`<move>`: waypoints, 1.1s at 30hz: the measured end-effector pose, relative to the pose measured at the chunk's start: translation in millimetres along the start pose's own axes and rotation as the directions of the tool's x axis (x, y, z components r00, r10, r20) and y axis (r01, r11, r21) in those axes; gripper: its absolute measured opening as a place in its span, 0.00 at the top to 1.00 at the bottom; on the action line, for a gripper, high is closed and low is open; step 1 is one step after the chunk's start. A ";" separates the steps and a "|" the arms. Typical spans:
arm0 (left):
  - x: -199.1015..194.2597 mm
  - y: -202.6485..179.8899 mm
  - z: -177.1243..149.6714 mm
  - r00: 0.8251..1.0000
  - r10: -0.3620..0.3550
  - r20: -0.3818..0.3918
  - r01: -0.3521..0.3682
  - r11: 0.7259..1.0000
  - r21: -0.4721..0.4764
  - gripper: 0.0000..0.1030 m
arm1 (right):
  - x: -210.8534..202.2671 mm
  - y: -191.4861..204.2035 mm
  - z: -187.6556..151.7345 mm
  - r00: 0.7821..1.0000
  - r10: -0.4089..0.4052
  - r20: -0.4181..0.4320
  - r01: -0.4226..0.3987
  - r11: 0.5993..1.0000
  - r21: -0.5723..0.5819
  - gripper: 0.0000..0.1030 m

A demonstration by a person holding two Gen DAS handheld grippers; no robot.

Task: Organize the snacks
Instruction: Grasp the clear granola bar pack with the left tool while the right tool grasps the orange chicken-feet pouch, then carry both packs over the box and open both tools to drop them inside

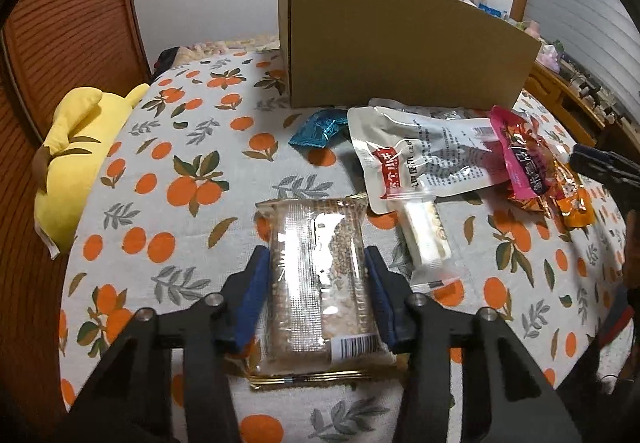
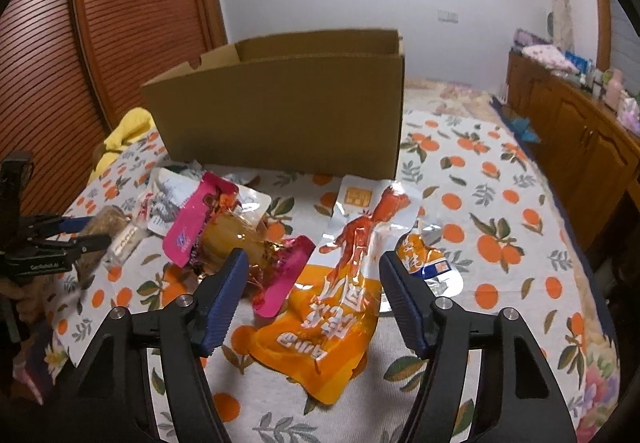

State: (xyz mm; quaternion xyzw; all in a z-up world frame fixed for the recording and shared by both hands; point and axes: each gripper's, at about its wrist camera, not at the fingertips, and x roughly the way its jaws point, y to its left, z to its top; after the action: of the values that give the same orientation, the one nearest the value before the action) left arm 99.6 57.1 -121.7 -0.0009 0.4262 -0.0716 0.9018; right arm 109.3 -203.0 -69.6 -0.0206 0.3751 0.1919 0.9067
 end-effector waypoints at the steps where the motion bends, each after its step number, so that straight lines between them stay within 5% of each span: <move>1: -0.5 1.2 -0.3 1.000 -0.003 0.001 0.003 1.000 -0.004 0.58 | 3.1 -1.4 0.6 1.000 -0.008 -0.010 0.008 1.000 -0.002 0.33; 10: -8.1 4.6 -0.6 1.000 -0.002 0.017 0.002 1.000 -0.019 0.59 | 39.8 -7.8 1.0 0.990 -0.044 -0.132 0.041 0.999 -0.025 0.35; 13: -13.2 3.3 0.5 1.000 -0.007 0.030 0.008 1.000 -0.022 0.60 | 38.0 -7.5 1.3 0.990 -0.062 -0.125 0.057 0.997 -0.042 0.49; 17: -21.4 -0.4 4.1 0.998 -0.008 0.054 0.009 1.000 -0.013 0.60 | 31.1 -10.0 -0.6 0.990 -0.068 -0.122 0.063 0.997 -0.050 0.56; 33: -58.9 -24.0 29.8 0.986 -0.057 0.159 0.053 0.998 0.031 0.60 | -17.7 -5.6 9.6 1.000 -0.005 -0.021 0.004 0.999 -0.046 0.57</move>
State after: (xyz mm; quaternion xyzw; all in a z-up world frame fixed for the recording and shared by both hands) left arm 82.6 39.2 -55.9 -0.0063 0.3513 -0.1018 0.9307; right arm 106.4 -212.3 -51.1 -0.0442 0.3803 0.1982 0.9023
